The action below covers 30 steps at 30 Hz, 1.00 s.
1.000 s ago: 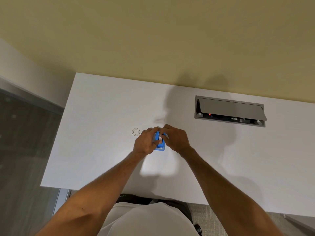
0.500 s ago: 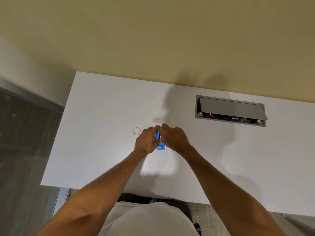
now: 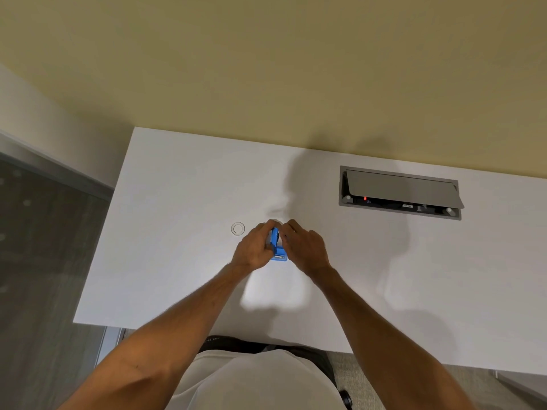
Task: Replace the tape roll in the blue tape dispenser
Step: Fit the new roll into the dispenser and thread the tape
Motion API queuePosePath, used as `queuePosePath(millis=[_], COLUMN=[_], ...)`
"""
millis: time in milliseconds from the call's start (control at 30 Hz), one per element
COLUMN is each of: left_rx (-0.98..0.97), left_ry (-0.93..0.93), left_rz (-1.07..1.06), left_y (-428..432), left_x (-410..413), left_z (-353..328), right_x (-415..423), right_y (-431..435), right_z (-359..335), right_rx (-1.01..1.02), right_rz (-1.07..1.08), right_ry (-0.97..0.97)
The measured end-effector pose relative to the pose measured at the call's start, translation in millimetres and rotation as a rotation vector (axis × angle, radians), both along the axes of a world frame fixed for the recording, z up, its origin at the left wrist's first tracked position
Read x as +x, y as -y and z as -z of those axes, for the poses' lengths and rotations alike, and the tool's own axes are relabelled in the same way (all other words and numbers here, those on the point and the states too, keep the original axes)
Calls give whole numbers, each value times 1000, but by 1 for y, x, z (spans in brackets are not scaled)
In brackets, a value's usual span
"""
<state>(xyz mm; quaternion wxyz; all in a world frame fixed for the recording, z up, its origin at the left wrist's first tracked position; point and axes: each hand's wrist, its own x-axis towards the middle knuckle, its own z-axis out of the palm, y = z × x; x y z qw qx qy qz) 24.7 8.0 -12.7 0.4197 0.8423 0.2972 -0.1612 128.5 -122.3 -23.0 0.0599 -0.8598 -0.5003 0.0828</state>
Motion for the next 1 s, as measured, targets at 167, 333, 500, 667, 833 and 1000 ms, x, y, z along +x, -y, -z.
queuePosePath(millis=[167,333,500,667,833,1000], left_rx=[-20,-13,10,4,-21,-44], left_ry=[49,25,19,7,0,7], left_rz=[-4,4,-9,-25,-46,-50], left_y=[0,2,3,6,8,11], left_x=[-5,-8,-11,-14,-16,-18], left_z=[-4,-9,-14,-19,-25,-28], right_x=[-19,-40,-51,-55,-55,-54], right_y=[6,4,-5,-14,-18,-20], right_z=[0,-3,7,8,5,7], right_rx=[4,229,299,371,370,383], right_rz=[325,947,1193,1355,1383,1426], right_ry=[-212,-595,-970,-1186,-1233,-1275])
